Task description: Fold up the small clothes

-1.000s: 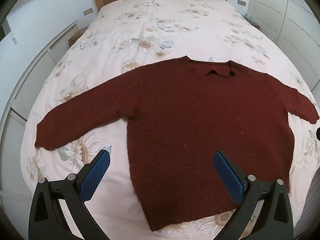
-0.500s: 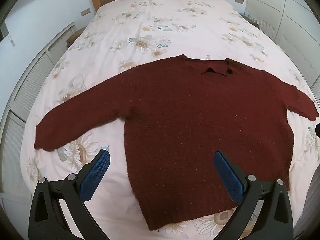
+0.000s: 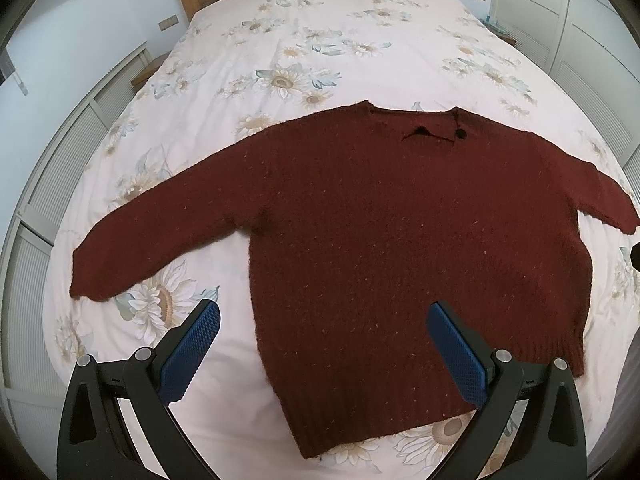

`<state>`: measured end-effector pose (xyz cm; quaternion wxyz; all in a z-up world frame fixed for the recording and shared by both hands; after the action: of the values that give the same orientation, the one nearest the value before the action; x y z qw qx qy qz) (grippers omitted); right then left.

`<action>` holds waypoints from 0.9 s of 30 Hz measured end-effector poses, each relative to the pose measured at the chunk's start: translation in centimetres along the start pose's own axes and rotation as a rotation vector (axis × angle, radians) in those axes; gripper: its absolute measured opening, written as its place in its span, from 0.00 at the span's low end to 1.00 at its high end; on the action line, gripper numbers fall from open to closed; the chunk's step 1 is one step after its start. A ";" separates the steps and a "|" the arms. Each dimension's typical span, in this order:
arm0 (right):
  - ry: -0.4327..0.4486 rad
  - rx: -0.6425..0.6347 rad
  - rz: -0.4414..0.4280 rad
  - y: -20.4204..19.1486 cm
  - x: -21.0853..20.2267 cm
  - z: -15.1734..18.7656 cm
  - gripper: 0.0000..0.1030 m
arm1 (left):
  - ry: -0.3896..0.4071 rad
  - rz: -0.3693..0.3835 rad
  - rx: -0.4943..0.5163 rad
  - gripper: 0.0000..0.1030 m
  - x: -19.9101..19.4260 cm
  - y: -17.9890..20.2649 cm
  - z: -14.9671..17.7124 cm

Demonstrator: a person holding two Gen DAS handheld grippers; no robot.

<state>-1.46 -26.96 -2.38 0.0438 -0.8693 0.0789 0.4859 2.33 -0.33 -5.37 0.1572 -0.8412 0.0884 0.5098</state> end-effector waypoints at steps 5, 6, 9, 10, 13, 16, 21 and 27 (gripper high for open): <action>-0.002 0.000 0.003 0.0 0.1 0.0 1.00 | -0.014 0.002 -0.002 0.99 0.3 -0.2 0.4; -0.003 0.000 0.002 0.0 0.1 0.1 1.00 | -0.015 0.002 -0.001 0.99 0.3 -0.3 0.5; -0.008 -0.004 0.003 -0.1 0.2 0.2 1.00 | -0.015 0.000 0.001 0.99 0.3 -0.2 0.4; -0.009 -0.005 0.003 -0.1 0.3 0.2 1.00 | -0.016 -0.002 -0.001 0.99 0.3 -0.2 0.3; -0.013 -0.006 0.001 -0.2 0.3 0.3 1.00 | -0.018 0.001 0.002 0.99 0.3 -0.3 0.4; -0.014 -0.009 0.002 -0.4 0.4 0.3 1.00 | -0.019 -0.001 0.003 0.99 0.3 -0.2 0.3; -0.016 -0.011 0.001 -0.4 0.4 0.3 1.00 | -0.022 -0.003 0.003 0.99 0.4 -0.2 0.4; -0.021 -0.017 0.001 -0.5 0.5 0.5 1.00 | -0.025 0.000 0.004 0.99 0.4 -0.2 0.3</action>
<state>-1.51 -26.40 -3.02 0.0370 -0.8646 0.0748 0.4955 2.33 -0.02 -5.83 0.1599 -0.8344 0.0872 0.5202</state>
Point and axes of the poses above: each gripper's, at about its wrist camera, not at the fingertips, and x roughly the way its jaws point, y to its right, z to its underside, the point moved 5 cm from there along x, roughly the way its jaws point, and after that the axes turned 10 degrees about x, right-handed, at the moved point
